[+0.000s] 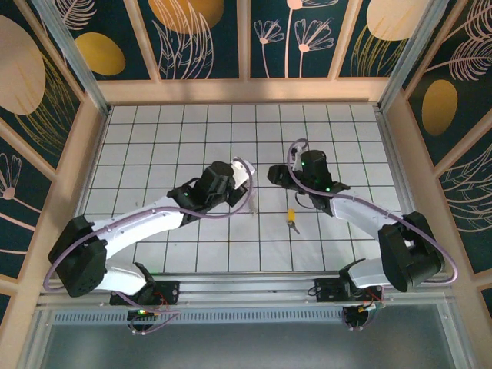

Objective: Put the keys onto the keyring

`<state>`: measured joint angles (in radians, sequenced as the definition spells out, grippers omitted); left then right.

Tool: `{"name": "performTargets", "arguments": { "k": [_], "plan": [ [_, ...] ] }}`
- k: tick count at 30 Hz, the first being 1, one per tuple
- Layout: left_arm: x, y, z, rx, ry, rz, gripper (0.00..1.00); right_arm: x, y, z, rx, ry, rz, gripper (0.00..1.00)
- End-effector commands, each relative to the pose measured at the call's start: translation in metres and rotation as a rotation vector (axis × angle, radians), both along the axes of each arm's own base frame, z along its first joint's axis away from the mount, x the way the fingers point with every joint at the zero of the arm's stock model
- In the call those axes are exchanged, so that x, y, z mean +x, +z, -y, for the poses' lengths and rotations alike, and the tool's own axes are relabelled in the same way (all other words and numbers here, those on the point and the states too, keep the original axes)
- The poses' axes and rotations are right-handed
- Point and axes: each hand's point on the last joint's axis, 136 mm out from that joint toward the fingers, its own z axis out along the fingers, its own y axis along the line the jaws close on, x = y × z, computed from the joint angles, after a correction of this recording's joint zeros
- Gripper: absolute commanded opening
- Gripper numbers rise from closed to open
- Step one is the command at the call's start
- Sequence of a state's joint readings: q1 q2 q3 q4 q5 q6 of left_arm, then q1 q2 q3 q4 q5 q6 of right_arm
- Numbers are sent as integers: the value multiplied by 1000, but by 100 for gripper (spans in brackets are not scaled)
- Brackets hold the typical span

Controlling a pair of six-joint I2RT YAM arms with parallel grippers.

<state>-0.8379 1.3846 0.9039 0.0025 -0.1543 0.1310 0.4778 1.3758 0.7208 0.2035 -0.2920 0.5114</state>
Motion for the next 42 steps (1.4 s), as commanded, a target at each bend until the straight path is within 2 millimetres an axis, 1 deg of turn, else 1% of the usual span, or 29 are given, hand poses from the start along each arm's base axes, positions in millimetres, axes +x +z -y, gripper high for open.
{"name": "performTargets", "arguments": {
  "k": [1,5,9,13,20,22,24,28,33,42],
  "plan": [
    [1,32,8,-100,-89,62,0,9,34,-16,60,91,107,51],
    [2,53,6,-185,-144,83,0,10,54,-23,108,153,157,51],
    [4,71,4,-243,-185,100,0,10,69,-26,149,200,196,49],
    [2,81,6,-274,-236,93,0,4,86,-31,186,265,244,48],
    [0,89,11,-308,-298,62,0,-16,116,-39,242,388,340,48],
    [0,85,13,-305,-310,46,0,-22,121,-40,251,423,363,48],
    [2,93,16,-313,-324,53,0,-26,126,-41,262,459,386,48],
    [3,95,21,-310,-345,41,0,-36,137,-41,293,530,432,49],
    [3,96,23,-309,-358,38,0,-48,144,-42,313,610,469,50],
    [0,92,26,-307,-377,14,0,-58,149,-40,318,652,485,50]
  ]
}}
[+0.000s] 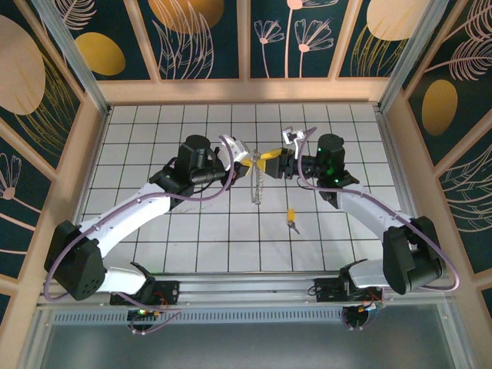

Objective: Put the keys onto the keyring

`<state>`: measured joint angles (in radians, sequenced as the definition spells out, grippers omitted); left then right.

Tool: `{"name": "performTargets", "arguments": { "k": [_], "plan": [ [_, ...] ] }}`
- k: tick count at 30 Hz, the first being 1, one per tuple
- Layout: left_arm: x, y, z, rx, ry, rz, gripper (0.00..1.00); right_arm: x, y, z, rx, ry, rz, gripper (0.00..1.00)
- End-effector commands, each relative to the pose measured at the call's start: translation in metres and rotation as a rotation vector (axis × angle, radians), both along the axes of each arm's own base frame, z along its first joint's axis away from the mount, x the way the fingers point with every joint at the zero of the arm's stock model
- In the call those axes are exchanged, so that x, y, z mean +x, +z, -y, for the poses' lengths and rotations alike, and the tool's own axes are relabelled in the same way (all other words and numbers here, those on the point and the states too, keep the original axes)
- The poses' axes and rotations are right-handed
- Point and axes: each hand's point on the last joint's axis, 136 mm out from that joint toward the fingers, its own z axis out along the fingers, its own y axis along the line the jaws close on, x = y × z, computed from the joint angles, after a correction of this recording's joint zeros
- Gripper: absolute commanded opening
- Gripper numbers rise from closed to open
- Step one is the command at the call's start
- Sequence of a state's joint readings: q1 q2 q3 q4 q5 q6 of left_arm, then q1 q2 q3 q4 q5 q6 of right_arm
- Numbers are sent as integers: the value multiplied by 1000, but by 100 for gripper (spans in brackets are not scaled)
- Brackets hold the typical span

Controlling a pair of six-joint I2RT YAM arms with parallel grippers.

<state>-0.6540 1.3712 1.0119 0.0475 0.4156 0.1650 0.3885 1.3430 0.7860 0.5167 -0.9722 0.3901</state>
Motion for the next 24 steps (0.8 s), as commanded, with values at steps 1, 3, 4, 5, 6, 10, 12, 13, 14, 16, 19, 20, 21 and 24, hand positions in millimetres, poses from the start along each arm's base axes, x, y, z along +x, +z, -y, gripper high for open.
{"name": "performTargets", "arguments": {
  "k": [1,3,4,5,6,10,12,13,14,16,19,20,21,24],
  "plan": [
    [2,21,4,-33,-30,48,0,-10,27,1,34,49,116,50],
    [2,22,5,-34,-33,50,0,-10,27,1,35,56,114,50],
    [2,22,5,-34,-35,48,0,-10,27,0,35,60,113,50],
    [2,21,6,-33,-39,47,0,-10,27,0,36,67,111,50],
    [2,22,6,-34,-40,47,0,-10,27,0,38,71,110,50],
    [1,21,8,-34,-55,37,0,-11,27,-2,39,84,110,50],
    [0,21,9,-33,-61,31,0,-11,27,-3,39,90,110,50],
    [0,21,10,-32,-63,30,0,-11,26,-3,38,93,108,50],
    [0,21,11,-33,-66,28,0,-11,25,-3,38,95,106,50],
    [0,22,11,-36,-71,27,0,-10,24,-4,37,98,103,50],
    [-1,23,12,-41,-78,22,0,-10,23,-5,37,104,102,50],
    [-2,22,12,-41,-80,18,0,-9,22,-5,37,104,101,50],
    [-2,22,13,-42,-85,16,0,-9,22,-5,36,104,100,50],
    [-2,23,13,-43,-86,14,0,-9,22,-6,36,107,101,50]
  ]
}}
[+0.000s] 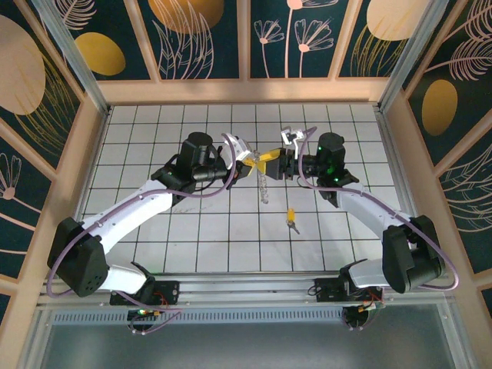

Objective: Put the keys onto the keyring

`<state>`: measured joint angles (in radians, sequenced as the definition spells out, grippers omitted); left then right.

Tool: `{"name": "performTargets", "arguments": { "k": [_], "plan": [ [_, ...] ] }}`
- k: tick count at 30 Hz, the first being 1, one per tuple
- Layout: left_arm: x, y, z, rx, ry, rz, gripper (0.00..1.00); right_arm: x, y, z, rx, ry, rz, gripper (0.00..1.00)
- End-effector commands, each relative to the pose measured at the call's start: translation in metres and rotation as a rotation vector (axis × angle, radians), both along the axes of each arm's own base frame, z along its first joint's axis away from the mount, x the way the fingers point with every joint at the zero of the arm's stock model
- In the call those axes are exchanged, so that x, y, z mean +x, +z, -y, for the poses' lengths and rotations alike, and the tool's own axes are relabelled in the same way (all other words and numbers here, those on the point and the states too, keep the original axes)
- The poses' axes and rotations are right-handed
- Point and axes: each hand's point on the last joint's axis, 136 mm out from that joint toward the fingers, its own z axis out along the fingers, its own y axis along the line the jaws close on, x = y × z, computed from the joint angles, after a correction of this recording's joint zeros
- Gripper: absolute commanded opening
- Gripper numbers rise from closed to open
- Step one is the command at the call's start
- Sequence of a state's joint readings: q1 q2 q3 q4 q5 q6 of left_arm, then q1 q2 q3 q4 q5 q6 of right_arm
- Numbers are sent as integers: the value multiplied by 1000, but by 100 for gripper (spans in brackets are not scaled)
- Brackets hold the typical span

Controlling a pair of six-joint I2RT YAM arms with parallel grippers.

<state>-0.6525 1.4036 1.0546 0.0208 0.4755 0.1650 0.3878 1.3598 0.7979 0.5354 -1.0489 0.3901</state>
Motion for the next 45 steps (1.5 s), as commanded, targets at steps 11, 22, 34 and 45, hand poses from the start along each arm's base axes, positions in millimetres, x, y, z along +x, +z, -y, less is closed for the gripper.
{"name": "performTargets", "arguments": {
  "k": [11,22,34,45],
  "plan": [
    [0,19,6,-37,-40,33,0,-1,15,-2,22,43,83,32],
    [0,17,7,-32,-46,24,0,-2,18,-2,26,43,89,2],
    [28,45,-23,-137,173,69,25,15,39,5,69,-107,126,0],
    [41,84,-44,-380,274,-19,81,25,80,14,219,-223,175,0]
  ]
}}
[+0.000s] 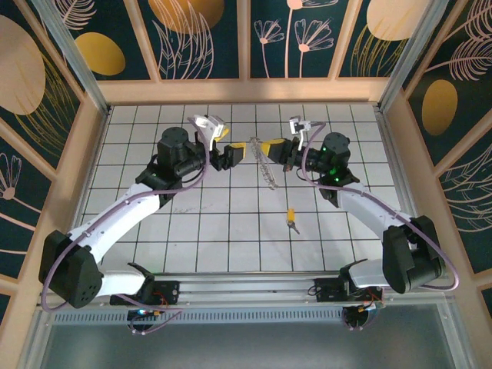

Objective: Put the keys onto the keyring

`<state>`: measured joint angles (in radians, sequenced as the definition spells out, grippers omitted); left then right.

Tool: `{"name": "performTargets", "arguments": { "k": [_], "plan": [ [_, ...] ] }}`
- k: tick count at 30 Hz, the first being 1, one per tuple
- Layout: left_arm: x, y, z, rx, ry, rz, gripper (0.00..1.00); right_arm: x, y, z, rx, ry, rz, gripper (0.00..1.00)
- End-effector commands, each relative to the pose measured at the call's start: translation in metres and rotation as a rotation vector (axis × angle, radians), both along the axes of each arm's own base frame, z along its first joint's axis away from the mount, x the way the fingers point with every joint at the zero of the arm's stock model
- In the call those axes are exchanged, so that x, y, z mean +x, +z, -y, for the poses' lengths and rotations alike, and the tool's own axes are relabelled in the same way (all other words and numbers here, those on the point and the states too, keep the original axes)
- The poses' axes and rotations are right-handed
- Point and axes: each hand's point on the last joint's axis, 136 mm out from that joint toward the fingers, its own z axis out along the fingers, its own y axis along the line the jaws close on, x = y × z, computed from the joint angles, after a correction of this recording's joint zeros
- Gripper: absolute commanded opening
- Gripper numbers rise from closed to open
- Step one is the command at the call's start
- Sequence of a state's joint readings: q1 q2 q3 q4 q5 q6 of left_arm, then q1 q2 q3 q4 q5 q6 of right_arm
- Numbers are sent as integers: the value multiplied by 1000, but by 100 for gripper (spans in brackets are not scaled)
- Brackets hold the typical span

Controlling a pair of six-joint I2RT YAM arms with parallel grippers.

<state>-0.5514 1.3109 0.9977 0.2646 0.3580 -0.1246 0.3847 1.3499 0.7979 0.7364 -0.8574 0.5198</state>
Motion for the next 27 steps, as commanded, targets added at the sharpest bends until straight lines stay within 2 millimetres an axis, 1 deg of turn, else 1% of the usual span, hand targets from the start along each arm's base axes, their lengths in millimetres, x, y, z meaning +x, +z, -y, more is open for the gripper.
{"name": "performTargets", "arguments": {
  "k": [1,5,8,11,14,18,23,27],
  "plan": [
    [-2,22,4,-117,-22,-17,83,-5,43,5,113,-40,117,0],
    [0,29,10,-154,-52,-49,95,-4,51,7,169,-65,134,0],
    [2,38,11,-194,-70,-63,97,-2,57,8,205,-74,140,0],
    [4,46,8,-243,-109,-90,96,-1,62,6,221,-57,145,0],
    [8,51,3,-281,-133,-105,93,1,65,4,218,-40,150,0],
    [17,55,-3,-308,-155,-124,87,2,67,1,222,-27,160,0],
    [21,55,-1,-300,-207,-133,75,4,63,0,264,-8,143,0],
    [15,54,5,-299,-297,-125,68,4,59,-2,290,23,121,0]
  ]
}}
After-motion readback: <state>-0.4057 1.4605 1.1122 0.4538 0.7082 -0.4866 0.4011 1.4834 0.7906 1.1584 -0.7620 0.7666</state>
